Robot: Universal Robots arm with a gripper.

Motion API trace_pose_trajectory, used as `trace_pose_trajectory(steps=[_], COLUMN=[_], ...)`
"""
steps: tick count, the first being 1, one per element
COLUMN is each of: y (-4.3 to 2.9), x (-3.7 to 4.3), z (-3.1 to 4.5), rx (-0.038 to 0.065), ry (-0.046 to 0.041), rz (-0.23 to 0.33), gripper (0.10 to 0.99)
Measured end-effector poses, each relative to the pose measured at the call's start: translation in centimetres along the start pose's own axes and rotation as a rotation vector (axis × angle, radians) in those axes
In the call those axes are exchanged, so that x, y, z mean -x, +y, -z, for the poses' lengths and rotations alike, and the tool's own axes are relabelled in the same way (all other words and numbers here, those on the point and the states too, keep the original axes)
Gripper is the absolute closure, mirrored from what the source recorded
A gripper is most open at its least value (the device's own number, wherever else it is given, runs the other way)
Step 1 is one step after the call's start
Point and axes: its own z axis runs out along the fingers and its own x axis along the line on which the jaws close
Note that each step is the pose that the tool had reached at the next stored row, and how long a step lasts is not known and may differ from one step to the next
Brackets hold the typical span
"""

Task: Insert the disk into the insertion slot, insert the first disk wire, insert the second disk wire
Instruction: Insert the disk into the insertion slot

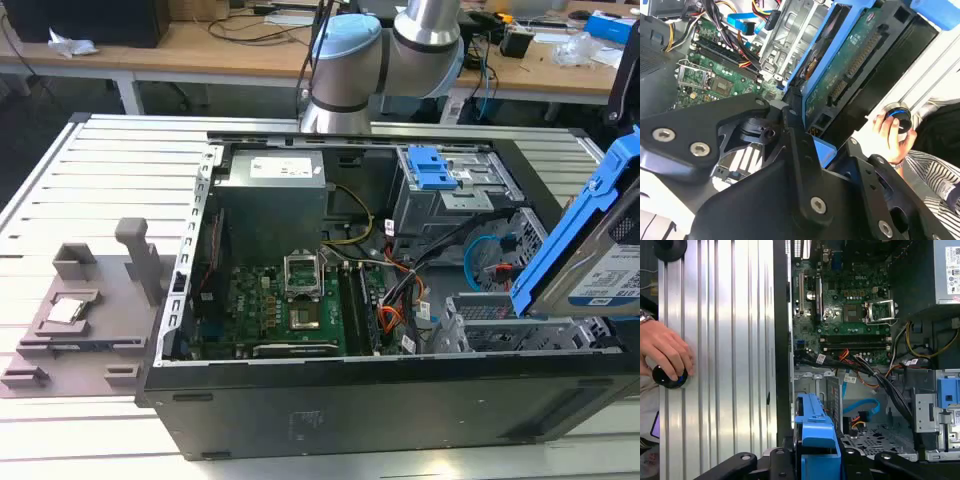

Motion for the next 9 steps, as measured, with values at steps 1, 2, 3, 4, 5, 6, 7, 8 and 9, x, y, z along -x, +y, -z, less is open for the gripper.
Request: trace_pose_trajectory(steps=[1, 2, 3, 4, 5, 6, 7, 8, 9], y=[0.08, 0.23, 0.29, 0.34, 0.43, 0.54, 0.60, 0.66, 0.68], x=[-0.01, 0.00, -0.01, -0.01, -0.01, -0.01, -0.01, -0.01, -0.01], z=[-0.02, -0.10, -0.15, -0.18, -0.25, -0.34, -0.43, -0.57, -0.63], rx=[0.000, 0.000, 0.000, 0.000, 0.000, 0.000, 0.000, 0.000, 0.000], ry=[0.0000, 0.0000, -0.0001, 0.0000, 0.0000, 0.0000, 0.0000, 0.0000, 0.0000], rz=[0.000, 0.000, 0.000, 0.000, 0.000, 0.000, 0.000, 0.000, 0.000], gripper=[0.722, 0.722, 0.722, 0.722, 0.722, 0.722, 0.722, 0.722, 0.722])
